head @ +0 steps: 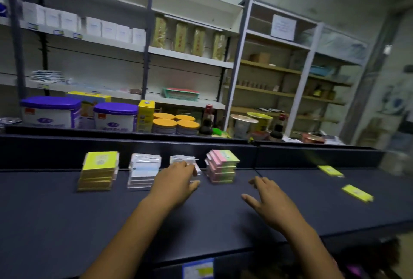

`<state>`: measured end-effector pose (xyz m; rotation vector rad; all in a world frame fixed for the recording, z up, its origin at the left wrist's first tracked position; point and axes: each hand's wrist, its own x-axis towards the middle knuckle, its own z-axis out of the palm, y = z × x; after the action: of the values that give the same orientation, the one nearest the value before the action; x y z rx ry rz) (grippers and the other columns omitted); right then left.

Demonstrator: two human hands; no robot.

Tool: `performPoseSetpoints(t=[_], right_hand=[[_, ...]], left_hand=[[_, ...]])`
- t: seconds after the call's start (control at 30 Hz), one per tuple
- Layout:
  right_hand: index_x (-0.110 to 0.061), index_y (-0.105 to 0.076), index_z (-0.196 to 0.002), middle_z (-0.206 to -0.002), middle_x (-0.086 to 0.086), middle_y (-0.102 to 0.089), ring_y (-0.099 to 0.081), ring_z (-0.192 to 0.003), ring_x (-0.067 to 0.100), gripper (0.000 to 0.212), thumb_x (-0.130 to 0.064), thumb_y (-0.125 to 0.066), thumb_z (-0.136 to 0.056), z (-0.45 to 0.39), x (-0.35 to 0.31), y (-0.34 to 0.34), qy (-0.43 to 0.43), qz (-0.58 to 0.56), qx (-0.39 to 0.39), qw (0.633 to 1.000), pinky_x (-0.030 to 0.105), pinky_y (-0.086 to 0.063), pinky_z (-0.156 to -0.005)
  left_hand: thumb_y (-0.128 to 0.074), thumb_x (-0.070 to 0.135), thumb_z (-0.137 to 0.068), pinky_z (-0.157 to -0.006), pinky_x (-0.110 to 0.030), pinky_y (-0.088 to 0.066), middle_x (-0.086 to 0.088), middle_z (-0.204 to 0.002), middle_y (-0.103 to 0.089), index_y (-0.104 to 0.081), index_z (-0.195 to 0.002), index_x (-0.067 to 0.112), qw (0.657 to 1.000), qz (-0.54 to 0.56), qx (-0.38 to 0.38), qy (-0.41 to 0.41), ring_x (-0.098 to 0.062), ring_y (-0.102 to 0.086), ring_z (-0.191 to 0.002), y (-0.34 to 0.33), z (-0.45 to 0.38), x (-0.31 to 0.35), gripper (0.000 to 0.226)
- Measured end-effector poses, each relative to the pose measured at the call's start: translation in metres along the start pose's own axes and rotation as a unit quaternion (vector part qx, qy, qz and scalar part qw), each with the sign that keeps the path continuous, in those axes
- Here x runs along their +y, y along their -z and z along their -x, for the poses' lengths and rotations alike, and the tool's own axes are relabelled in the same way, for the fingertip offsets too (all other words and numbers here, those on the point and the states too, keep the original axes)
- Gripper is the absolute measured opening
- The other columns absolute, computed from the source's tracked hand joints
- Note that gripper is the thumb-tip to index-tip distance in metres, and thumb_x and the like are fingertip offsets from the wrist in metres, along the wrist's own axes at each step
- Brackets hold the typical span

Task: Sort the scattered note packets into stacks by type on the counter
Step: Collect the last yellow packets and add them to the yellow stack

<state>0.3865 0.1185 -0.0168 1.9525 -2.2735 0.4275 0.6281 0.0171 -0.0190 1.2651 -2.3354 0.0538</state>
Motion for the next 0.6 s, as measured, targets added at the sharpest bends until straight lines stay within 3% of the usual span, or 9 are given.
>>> performPoseSetpoints(t=[0.6], right_hand=[[-0.025, -0.046, -0.134, -0.131, -0.005, -0.052, -0.049, -0.124, 0.015, 0.049, -0.055, -0.052, -0.095, 0.143, 0.2, 0.083, -0.13, -0.003, 0.05, 0.99, 0.035, -0.049, -0.095]], left_hand=[[-0.046, 0.049, -0.098, -0.086, -0.033, -0.05, 0.006, -0.123, -0.056, -0.052, -0.123, 0.029, 0.989, 0.071, -0.03, -0.128, -0.016, -0.052, -0.114, -0.042, 0.014, 0.255, 0.032]])
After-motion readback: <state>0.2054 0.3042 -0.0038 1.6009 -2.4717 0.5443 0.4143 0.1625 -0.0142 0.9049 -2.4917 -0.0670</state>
